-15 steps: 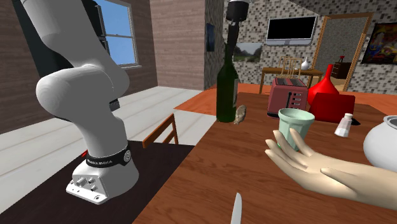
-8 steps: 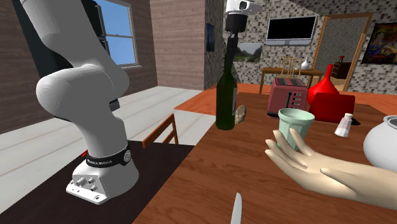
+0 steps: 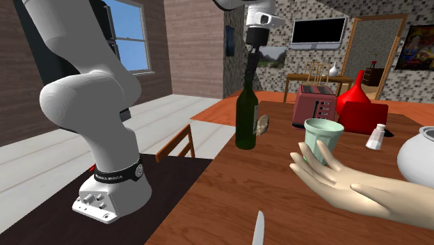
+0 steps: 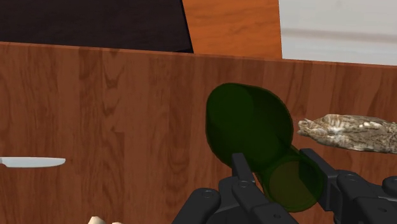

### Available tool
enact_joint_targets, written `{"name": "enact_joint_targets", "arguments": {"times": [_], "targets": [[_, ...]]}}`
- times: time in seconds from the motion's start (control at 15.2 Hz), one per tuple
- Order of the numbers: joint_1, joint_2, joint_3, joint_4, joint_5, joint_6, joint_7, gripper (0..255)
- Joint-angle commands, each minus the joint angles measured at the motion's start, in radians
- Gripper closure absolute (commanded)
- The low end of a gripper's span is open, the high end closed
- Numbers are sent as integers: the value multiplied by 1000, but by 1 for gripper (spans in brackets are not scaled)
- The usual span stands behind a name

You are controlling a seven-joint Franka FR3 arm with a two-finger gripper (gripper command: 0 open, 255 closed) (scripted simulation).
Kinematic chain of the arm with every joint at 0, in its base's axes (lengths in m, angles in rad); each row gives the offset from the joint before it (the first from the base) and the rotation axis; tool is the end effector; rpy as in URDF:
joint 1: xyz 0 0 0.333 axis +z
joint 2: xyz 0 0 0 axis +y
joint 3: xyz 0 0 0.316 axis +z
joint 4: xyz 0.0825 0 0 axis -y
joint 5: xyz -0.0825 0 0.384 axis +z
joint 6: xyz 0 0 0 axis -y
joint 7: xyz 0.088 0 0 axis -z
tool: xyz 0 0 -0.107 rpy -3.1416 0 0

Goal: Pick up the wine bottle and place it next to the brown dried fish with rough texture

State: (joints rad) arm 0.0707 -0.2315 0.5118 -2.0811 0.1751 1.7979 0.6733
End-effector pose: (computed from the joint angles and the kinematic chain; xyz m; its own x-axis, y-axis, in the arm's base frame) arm 0.3917 0.2925 0.5062 0.9838 -0.1520 -0.0954 -0.1521 -0.9884 0.0066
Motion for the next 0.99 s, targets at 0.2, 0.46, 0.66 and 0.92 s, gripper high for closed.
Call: {"name": "enact_joint_targets", "arguments": {"times": [0.2, 0.46, 0.66, 0.92], "targets": [[0, 2, 1, -2, 0, 4, 1, 255], [0, 2, 1, -2, 0, 5, 1, 0], [0, 2, 1, -2, 0, 5, 1, 0], [-6, 5, -8, 101, -8, -96, 5, 0]]}}
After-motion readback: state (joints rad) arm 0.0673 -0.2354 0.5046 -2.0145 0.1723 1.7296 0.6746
